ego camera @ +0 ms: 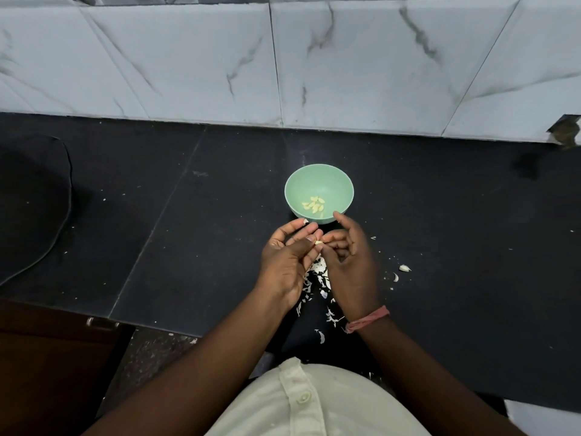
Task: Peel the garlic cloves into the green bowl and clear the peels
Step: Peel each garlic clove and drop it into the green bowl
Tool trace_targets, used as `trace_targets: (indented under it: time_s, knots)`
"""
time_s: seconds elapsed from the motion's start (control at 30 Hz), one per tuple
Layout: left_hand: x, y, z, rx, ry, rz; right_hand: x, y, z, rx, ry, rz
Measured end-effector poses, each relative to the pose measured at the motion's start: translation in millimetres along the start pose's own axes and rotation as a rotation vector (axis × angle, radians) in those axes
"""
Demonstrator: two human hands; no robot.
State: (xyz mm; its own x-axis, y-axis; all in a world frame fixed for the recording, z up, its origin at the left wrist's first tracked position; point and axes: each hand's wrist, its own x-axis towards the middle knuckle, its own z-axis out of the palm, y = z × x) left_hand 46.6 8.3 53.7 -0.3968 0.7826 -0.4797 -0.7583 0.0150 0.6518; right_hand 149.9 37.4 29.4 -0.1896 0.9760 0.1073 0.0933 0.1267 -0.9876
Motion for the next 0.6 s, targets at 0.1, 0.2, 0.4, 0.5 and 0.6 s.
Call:
trace_targets:
  time_s: [0.1,0.2,0.4,0.5,0.6]
  knots:
    - [2.4,3.5,3.2,0.047,-0.003,0.024,5.6,-1.0,-2.0,-0.123,-0.035,-0.068]
    - [4.8,4.6,4.4,0.063,0.020,0.033,11.5,0.8,-2.3,-0.215,-0.057,-0.106]
    - [13.9,3.4,-0.8,0.125,0.149,0.046,44.1,-1.3,5.5,-0.196,0.010,-0.038]
    - [16.1,3.8,-0.5,0.140,0.206,0.030,64.9,-4.0,7.2,-0.301,0.032,-0.073]
    - [17.1,1.9,-1.5,0.140,0.231,-0.020,74.6,-6.2,7.4,-0.415,0.008,-0.068]
